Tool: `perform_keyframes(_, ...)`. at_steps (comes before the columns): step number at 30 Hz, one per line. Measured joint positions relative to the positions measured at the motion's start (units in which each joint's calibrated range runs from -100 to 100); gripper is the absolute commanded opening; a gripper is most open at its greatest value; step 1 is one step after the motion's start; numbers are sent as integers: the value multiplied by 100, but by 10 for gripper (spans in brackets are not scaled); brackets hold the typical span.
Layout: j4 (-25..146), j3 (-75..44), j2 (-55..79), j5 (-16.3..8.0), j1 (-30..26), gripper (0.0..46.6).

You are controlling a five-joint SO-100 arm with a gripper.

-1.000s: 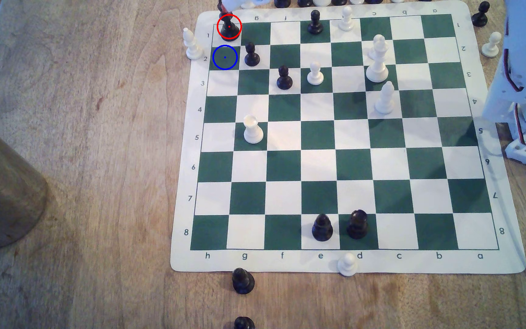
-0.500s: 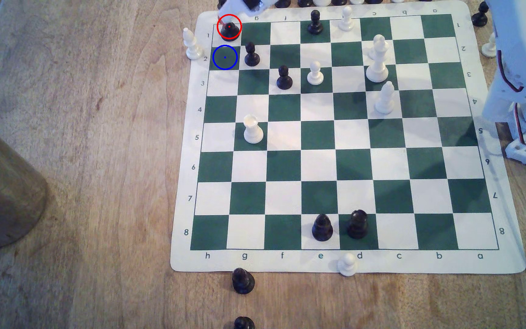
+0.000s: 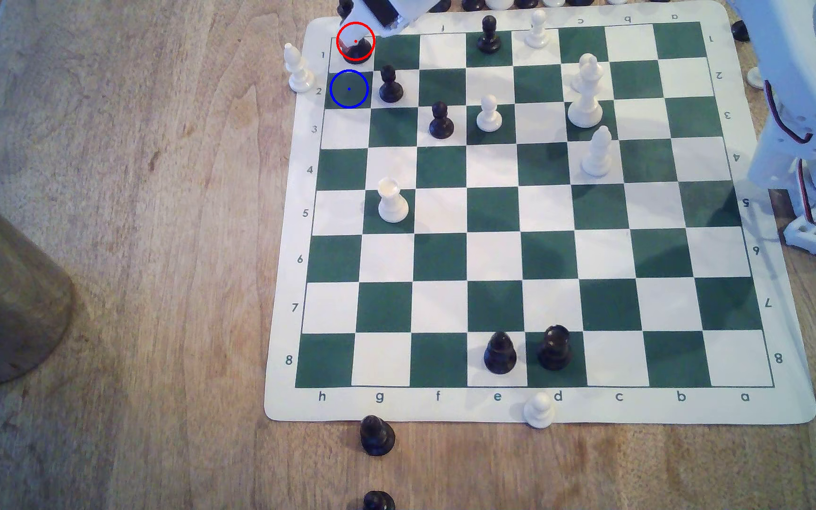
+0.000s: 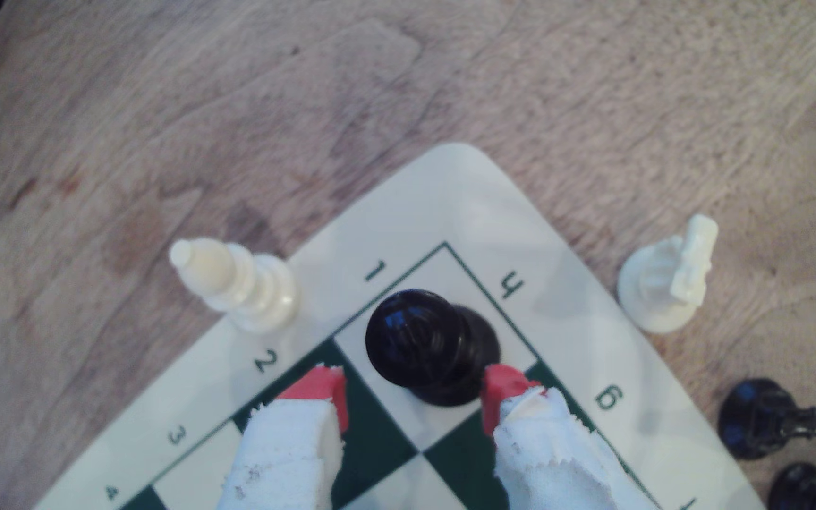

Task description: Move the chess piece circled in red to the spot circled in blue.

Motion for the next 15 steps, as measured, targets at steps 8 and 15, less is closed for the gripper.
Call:
perform_keyframes(8,-375,-9,176,24,66,148)
perform_keyframes(15,-741,-9,260,54,74,112)
